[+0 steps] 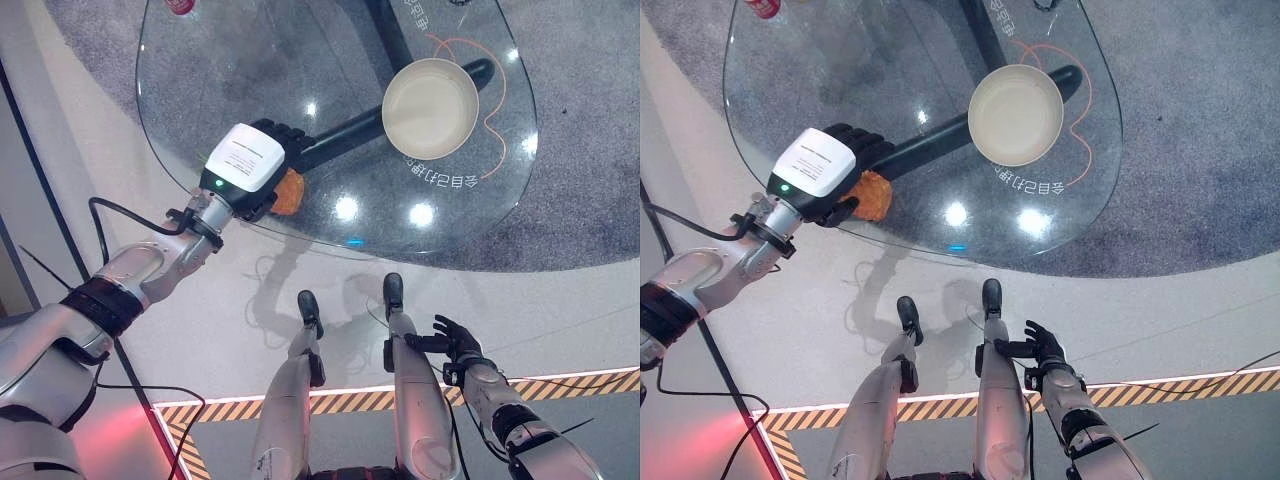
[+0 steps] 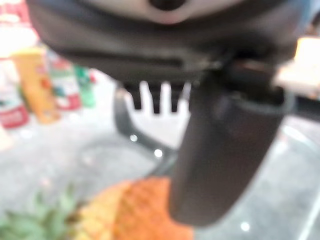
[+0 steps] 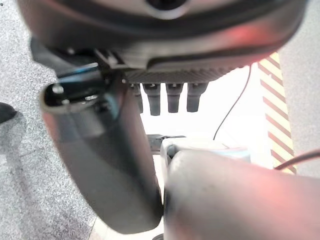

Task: Pick up the fruit to the plate

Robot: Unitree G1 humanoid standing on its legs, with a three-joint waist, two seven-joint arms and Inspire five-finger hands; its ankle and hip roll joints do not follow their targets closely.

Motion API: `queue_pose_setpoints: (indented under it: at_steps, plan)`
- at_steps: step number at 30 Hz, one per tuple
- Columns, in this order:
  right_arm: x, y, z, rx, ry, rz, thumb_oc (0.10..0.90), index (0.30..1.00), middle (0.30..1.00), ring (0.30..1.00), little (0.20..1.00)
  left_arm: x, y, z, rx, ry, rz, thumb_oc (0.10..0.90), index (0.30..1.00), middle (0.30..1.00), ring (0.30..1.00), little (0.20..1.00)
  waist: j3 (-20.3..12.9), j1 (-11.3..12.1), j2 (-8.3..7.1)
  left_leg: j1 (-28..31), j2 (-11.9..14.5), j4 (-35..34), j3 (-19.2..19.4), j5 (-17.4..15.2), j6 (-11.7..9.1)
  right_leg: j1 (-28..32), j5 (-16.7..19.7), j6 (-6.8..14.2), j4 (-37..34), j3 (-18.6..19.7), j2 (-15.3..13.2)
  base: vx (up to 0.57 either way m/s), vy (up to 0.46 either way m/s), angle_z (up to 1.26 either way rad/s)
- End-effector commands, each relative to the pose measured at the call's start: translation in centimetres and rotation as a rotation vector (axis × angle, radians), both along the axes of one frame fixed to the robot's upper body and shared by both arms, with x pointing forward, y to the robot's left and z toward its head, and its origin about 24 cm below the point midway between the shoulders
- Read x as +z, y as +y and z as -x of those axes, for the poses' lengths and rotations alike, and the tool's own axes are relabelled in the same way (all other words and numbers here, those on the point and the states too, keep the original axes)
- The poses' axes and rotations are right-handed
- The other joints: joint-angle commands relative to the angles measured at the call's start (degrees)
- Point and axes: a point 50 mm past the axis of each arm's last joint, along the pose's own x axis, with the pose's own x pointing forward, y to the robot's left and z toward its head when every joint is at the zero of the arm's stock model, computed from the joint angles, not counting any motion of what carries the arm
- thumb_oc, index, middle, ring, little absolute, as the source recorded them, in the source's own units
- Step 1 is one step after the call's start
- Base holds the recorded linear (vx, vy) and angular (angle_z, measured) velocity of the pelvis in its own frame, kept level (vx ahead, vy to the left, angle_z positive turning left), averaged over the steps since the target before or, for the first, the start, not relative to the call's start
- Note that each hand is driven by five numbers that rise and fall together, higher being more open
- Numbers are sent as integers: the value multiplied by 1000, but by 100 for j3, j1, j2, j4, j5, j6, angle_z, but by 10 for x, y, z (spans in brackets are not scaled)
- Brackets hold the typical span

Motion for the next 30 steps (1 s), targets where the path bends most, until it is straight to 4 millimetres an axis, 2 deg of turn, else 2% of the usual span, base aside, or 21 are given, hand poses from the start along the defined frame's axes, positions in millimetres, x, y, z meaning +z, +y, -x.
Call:
queue_pose_setpoints:
  at_steps: [1, 9, 14, 30]
  plan:
    - [-22, -31, 41, -36, 150, 126, 800, 900, 900, 900, 900, 51, 11, -1, 45, -176, -11, 800, 900, 900, 900, 900, -85, 9, -198, -637, 114, 986, -34, -227, -112, -101, 166, -123, 47, -156, -10, 0, 0, 0]
    - [-19, -31, 37, -33, 133, 127, 800, 900, 900, 900, 900, 43, 17, -10, 160, -66, -71, 800, 900, 900, 900, 900, -85, 17, -197, -747, 110, 947, -34, -205, -109, -195, 208, -91, -3, -181, -36, -4, 1, -2]
    - [-17, -30, 33, -33, 129, 129, 800, 900, 900, 900, 900, 35, 28, -12, 245, -23, -77, 800, 900, 900, 900, 900, -85, 69, -183, -737, 85, 926, -87, -196, -115, -135, 211, -83, -52, -237, -53, 0, 0, 0]
    - [-13, -19, 23, -22, 108, 120, 800, 900, 900, 900, 900, 34, 48, -19, 340, -195, -5, 800, 900, 900, 900, 900, -85, 38, -298, -1027, 108, 861, -51, -119, -115, -475, 279, -84, -65, -249, 3, 0, 1, 2]
